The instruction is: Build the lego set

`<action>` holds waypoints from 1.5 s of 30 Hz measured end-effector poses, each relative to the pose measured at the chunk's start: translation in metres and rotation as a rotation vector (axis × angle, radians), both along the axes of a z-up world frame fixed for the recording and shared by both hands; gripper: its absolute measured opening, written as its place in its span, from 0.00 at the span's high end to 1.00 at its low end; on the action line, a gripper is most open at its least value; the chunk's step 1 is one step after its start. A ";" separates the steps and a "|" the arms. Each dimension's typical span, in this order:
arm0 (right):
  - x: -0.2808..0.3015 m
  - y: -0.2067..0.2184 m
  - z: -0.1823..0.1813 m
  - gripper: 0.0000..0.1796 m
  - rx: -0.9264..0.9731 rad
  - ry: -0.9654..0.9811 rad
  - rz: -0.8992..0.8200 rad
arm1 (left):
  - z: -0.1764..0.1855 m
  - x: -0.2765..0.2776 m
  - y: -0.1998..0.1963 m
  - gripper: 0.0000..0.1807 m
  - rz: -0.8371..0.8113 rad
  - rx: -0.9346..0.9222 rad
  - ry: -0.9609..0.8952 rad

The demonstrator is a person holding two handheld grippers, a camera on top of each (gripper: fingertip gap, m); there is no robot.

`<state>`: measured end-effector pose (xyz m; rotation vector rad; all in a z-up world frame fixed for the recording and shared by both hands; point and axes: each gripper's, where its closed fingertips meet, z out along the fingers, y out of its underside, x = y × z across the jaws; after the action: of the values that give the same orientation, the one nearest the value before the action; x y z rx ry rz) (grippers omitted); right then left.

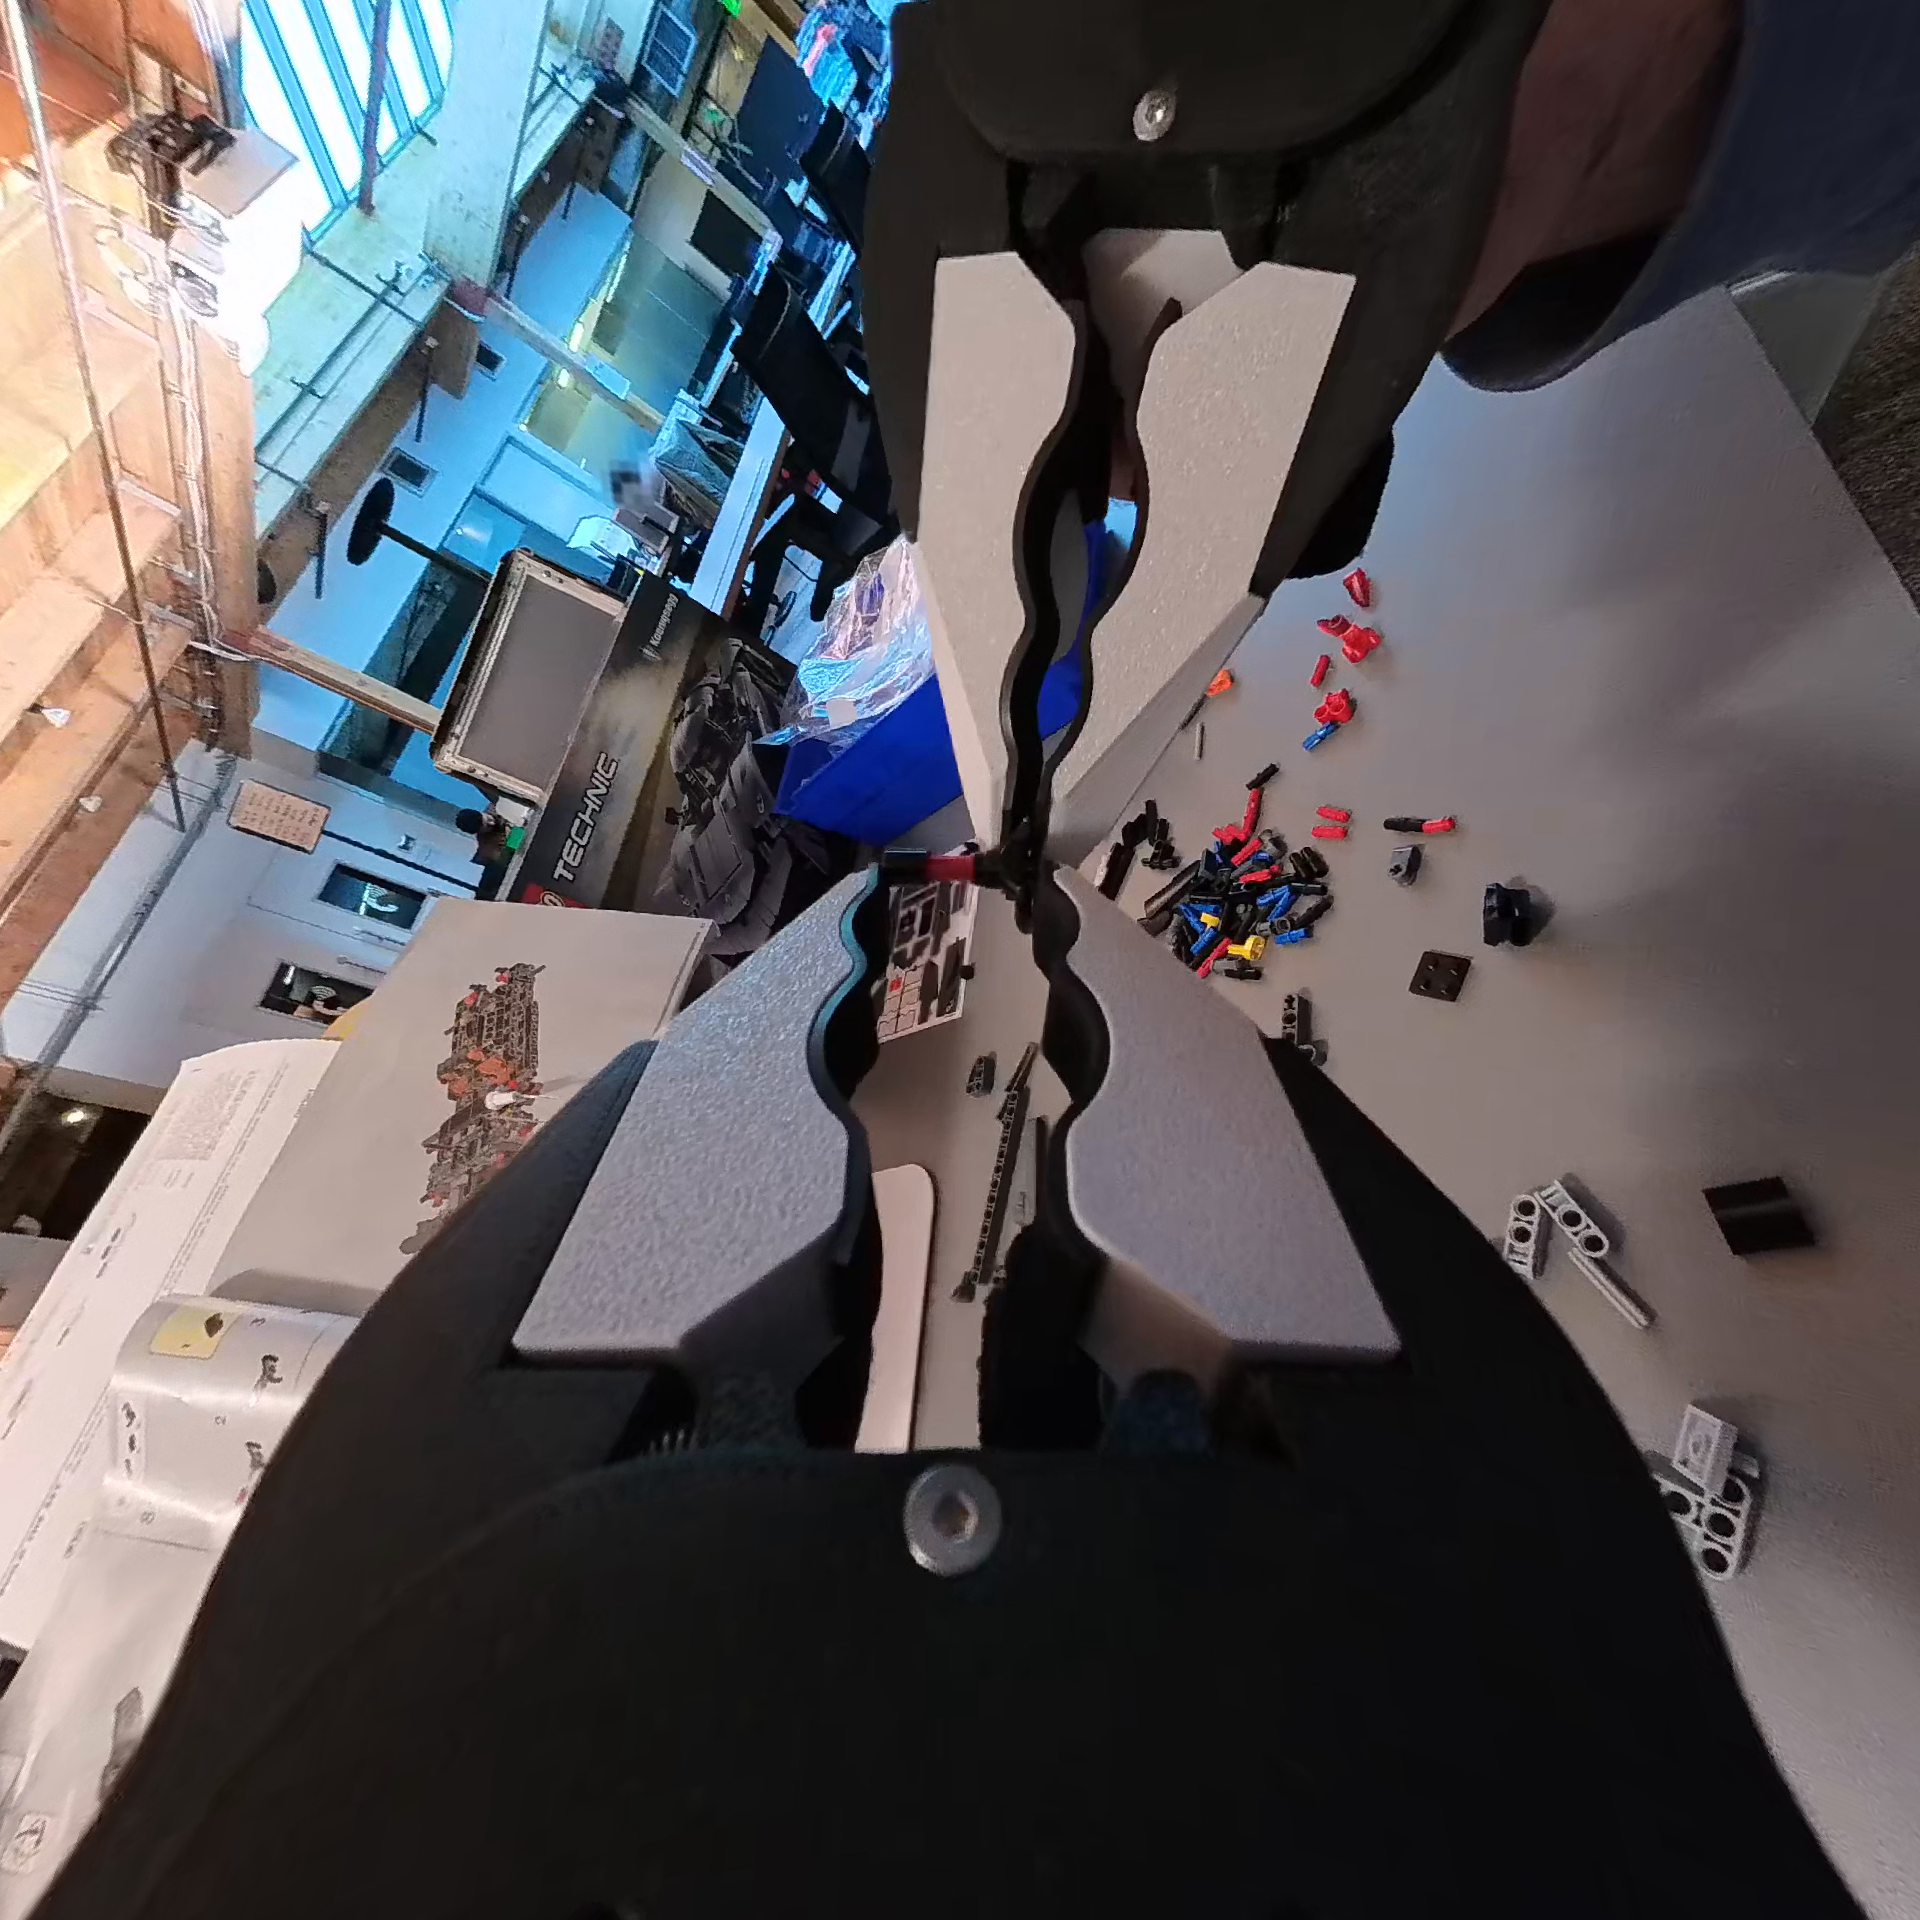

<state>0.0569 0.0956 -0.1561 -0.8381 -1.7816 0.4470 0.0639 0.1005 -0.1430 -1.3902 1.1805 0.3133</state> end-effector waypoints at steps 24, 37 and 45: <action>-0.004 0.006 0.011 0.94 -0.061 0.083 -0.060 | 0.007 -0.004 0.000 0.86 0.008 0.016 -0.022; -0.007 0.010 0.011 0.87 0.048 0.093 -0.060 | 0.002 -0.006 -0.001 0.86 0.001 -0.014 0.003; -0.008 0.009 0.007 0.87 0.101 0.065 -0.041 | 0.000 -0.006 -0.001 0.86 -0.009 -0.028 0.025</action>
<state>0.0486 0.1041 -0.1489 -0.7800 -1.7099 0.3507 0.0580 0.0996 -0.1432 -1.4085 1.2156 0.3097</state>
